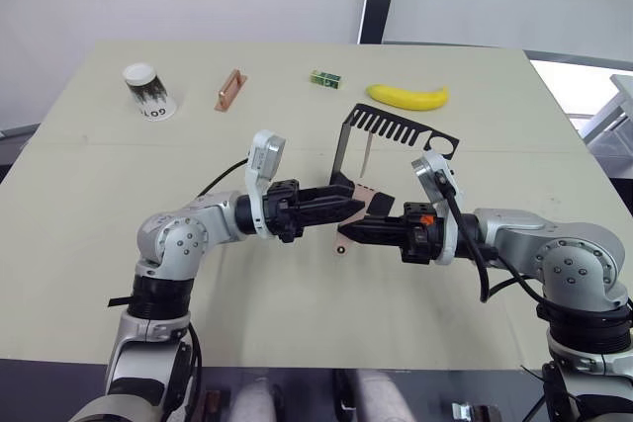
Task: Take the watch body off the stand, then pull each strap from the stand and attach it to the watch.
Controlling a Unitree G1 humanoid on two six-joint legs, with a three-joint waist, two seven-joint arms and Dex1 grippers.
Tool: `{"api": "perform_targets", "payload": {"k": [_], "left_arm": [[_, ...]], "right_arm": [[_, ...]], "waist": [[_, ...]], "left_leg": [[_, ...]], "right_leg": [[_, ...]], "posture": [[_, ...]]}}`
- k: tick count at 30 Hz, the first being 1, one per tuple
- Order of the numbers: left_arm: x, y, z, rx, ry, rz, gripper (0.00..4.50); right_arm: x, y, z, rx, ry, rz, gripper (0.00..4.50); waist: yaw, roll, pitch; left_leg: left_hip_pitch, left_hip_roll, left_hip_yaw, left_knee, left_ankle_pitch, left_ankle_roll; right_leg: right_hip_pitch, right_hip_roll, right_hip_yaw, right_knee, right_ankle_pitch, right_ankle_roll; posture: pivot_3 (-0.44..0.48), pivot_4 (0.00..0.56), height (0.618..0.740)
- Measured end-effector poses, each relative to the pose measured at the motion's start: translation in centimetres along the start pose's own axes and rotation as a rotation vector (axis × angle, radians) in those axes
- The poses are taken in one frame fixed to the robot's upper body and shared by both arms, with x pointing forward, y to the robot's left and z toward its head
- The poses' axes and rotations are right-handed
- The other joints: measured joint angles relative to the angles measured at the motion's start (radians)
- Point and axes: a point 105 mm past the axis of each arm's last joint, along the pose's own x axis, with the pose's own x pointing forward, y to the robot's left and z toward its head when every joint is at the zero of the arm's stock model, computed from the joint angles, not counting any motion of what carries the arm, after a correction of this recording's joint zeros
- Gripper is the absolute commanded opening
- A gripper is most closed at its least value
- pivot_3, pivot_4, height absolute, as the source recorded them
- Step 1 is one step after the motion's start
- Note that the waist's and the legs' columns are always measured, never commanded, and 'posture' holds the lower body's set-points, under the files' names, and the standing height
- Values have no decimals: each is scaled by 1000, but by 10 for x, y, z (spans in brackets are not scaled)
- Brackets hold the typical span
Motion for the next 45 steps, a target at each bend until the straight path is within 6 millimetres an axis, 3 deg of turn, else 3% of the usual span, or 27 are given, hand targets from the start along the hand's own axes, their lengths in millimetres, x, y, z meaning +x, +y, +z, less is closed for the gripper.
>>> {"api": "perform_targets", "payload": {"k": [2,3,28,31,35,45], "left_arm": [[0,0,0,0,-3,-2,54],[0,0,0,0,-4,-2,15],[1,-1,0,-10,-12,-6,15],[1,0,0,-12,-13,-5,929],[3,1,-1,-15,-10,2,2912],[3,1,-1,-11,-15,9,2912]], "right_arm": [[0,0,0,0,0,0,0],[0,0,0,0,0,0,0],[-1,1,1,7,-2,-2,0],[-1,1,1,6,-2,-2,0],[-1,1,1,6,-2,-2,0],[-1,1,1,6,-2,-3,0]], "waist": [[0,0,0],[0,0,0],[0,0,0],[0,0,0],[0,0,0],[0,0,0]], "left_leg": [[0,0,0,0,0,0],[0,0,0,0,0,0],[0,0,0,-1,0,0],[0,0,0,-1,0,0],[0,0,0,-1,0,0],[0,0,0,-2,0,0]], "right_leg": [[0,0,0,0,0,0],[0,0,0,0,0,0],[0,0,0,-2,0,0],[0,0,0,-2,0,0],[0,0,0,-2,0,0],[0,0,0,-2,0,0]], "posture": [[0,150,740],[0,150,740],[0,150,740],[0,150,740],[0,150,740],[0,150,740]]}}
